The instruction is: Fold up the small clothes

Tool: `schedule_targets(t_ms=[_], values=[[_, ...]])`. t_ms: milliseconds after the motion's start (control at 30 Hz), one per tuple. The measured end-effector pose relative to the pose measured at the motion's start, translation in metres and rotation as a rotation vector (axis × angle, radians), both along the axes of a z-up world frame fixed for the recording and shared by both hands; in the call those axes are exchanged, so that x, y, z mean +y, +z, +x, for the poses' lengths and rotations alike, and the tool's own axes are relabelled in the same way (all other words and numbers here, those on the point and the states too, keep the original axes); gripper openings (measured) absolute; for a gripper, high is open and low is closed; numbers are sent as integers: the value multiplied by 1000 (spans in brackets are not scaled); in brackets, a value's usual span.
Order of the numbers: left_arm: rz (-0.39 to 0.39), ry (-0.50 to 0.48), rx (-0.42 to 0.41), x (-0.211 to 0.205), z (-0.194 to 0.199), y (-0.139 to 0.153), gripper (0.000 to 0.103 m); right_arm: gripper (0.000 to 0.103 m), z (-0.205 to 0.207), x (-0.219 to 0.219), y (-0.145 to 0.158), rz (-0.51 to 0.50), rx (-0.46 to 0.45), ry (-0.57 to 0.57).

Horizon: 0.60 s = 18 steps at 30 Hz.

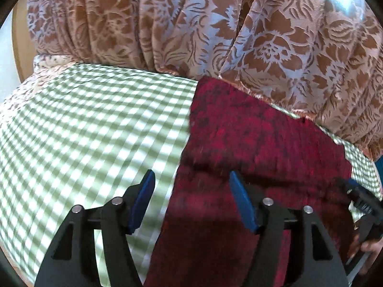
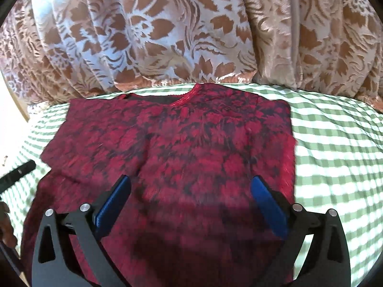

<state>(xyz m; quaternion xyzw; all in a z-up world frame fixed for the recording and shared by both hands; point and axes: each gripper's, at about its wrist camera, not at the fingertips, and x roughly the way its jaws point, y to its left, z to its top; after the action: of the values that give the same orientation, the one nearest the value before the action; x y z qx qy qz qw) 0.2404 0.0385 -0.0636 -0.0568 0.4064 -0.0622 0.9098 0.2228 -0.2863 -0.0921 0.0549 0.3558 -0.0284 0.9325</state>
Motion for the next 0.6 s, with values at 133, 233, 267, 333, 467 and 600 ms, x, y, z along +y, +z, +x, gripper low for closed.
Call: schedule_targets(t_ms=[133,233,267,333,467,600], values=[[20,-18,3,8,-24,-3,65,99,-32,-9,4,5,20,-4],[29,-27,7,17,-42,-5,66,99,-58,-21,0,19,51,-22],[26,-26,13,19,-46,-6,67,99,-63,-24,-1,23,59,-30],[18,-27,28,25,-56,-9,67,99,-80,-33,-7,36,83,-45],[16,-21,55,35,-73,-18,67,99,-114,-46,-23,78,134,-57],[25,-13,82,48,-93,-28,67,99,-146,-47,-38,154,174,-23]])
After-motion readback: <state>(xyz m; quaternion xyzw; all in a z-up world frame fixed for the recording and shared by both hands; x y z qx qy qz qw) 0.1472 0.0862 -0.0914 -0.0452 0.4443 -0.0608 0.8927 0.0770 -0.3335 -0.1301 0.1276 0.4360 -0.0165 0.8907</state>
